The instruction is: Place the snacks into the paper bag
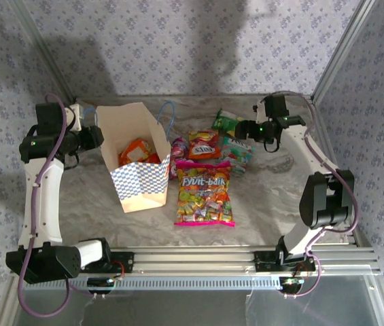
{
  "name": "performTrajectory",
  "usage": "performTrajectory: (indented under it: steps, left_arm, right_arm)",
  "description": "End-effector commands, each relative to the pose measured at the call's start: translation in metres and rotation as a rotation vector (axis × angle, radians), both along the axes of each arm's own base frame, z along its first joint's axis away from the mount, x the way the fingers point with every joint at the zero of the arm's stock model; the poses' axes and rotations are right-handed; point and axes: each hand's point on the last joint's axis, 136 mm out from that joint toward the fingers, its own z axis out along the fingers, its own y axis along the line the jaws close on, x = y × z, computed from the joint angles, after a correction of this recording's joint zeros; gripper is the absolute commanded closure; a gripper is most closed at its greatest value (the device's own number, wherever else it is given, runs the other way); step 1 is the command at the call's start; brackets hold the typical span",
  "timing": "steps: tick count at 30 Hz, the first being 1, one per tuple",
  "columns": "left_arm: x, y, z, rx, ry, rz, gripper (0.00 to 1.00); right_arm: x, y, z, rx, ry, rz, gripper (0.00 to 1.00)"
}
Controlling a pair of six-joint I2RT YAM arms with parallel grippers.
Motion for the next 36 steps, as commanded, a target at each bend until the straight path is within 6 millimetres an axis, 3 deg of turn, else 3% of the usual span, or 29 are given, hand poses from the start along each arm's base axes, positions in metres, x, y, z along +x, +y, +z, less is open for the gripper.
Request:
performTrajectory:
  steps: [1,9,22,36]
  left_arm:
    - [0.003,0.0,0.018,0.012,-0.049,0.002,0.51]
    - [0.002,0.0,0.016,0.012,-0.045,0.001,0.51]
    - [-0.001,0.001,0.017,0.024,-0.044,-0.003,0.51]
    - [-0.003,0.001,0.013,0.027,-0.034,-0.004,0.51]
  right_arm:
    - [0.0,0.002,-0.018,0.089,0.065,-0.037,0.17]
    - [-0.001,-0.011,-0.055,0.148,0.163,-0.12,0.16]
    - [-0.004,-0.005,-0.102,0.194,0.282,-0.149,0.15]
    - [0.002,-0.017,-0.129,0.131,0.321,-0.182,0.15]
